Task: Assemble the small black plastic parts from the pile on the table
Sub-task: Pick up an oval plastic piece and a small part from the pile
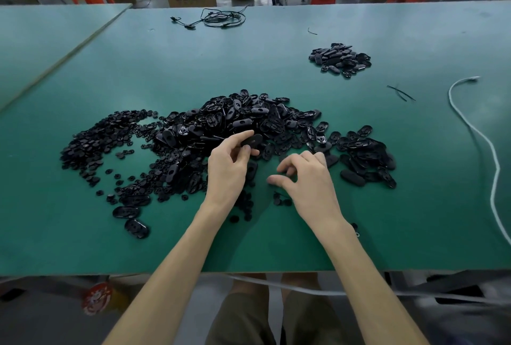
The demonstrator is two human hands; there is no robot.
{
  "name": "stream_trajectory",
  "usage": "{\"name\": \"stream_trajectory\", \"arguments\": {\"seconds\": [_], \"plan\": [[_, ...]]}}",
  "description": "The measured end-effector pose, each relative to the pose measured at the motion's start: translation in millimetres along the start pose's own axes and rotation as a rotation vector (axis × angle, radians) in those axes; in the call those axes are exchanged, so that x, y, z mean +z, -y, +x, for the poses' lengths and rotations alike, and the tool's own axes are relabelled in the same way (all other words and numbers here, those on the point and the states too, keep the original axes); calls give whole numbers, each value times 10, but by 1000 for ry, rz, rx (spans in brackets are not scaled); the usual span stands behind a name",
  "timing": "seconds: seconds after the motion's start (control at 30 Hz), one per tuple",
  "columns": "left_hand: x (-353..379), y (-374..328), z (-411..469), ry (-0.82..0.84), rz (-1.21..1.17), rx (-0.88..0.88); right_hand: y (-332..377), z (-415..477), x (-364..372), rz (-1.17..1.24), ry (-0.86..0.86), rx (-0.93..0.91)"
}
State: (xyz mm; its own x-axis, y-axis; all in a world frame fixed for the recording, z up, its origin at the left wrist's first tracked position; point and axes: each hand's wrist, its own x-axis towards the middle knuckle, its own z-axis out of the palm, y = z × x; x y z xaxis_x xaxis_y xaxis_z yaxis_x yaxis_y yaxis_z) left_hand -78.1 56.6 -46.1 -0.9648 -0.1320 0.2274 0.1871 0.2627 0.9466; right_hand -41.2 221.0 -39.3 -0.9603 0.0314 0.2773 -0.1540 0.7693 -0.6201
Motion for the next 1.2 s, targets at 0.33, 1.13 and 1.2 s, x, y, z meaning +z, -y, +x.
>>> {"name": "stream_trajectory", "arguments": {"seconds": [0.33,1.13,1.2], "plan": [[-7,-32,-32,35,43,11,48,-36,13,-24,41,-74],[-7,-135,-89,140,66,84,26,-9,-35,386,-105,-6],[-1,-141,-89,143,71,92,24,-11,-46,400,-92,-1]]}}
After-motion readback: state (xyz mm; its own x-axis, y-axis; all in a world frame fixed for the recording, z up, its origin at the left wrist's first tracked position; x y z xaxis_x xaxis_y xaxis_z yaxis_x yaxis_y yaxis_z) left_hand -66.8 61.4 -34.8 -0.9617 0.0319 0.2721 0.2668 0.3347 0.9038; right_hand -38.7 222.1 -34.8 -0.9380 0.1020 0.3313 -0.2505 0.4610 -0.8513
